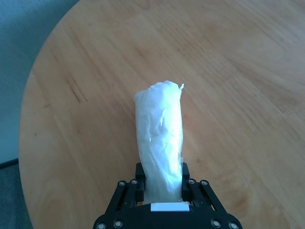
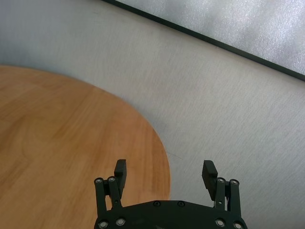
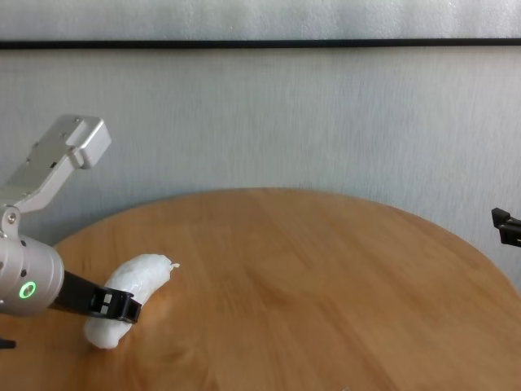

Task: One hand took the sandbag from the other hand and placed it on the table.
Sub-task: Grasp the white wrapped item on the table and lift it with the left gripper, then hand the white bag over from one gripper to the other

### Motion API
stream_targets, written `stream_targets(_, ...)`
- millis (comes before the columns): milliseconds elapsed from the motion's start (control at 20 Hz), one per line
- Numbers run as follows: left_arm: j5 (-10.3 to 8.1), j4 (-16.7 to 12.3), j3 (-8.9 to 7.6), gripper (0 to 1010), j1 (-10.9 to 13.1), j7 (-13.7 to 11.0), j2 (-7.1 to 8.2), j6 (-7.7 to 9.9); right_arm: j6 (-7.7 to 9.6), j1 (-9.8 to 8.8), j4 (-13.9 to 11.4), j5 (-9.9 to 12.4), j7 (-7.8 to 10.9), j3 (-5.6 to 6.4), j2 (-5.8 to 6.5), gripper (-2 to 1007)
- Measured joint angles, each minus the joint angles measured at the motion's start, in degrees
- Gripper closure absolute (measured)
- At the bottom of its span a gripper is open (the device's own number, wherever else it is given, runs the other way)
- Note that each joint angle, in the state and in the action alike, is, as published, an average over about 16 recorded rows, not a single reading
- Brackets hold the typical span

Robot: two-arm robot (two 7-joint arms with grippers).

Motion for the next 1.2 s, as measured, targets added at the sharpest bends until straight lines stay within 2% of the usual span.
stream_targets(1200,0.00,0.0,0.00,599,0.0,0.0,0.00,0.00,0.00,0.00,0.0,0.0,0.00,0.00,0.00,4)
